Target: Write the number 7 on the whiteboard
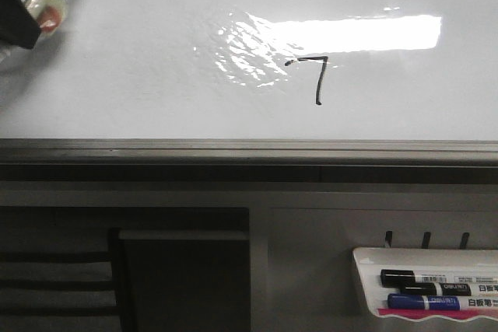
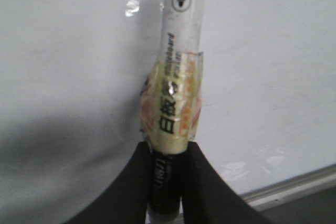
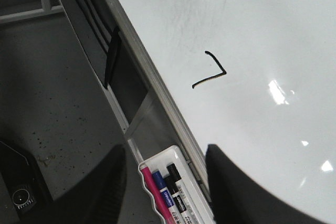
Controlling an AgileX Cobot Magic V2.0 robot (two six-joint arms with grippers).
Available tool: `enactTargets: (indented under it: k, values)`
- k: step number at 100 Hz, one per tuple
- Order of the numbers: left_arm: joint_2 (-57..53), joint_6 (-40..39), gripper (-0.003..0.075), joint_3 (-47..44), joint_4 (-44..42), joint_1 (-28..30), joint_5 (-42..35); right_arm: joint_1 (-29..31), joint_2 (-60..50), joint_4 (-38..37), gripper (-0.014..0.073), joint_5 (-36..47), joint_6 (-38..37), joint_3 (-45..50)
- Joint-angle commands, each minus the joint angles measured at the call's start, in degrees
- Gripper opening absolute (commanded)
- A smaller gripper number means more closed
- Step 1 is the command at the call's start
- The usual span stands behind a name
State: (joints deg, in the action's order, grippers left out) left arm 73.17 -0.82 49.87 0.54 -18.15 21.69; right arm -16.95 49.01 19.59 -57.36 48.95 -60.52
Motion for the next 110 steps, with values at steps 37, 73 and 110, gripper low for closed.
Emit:
enactTargets:
  k: [37, 73, 110]
  values:
    - [3.82, -1.15, -0.002, -2.23, 5.53, 2.47, -15.46, 0.2, 0.16, 0.81, 0.0312, 3.46, 0.08, -1.85]
    - [4.06, -1.05, 0.006, -2.23, 5.44, 2.47, -15.59, 0.2, 0.16, 0.92, 0.0312, 3.46, 0.08, -1.85]
    - [-1.41, -1.05, 0.0312, -2.23, 3.72, 2.47, -12.44, 0.2, -1.63, -2.3, 0.0312, 3.86, -14.64, -1.85]
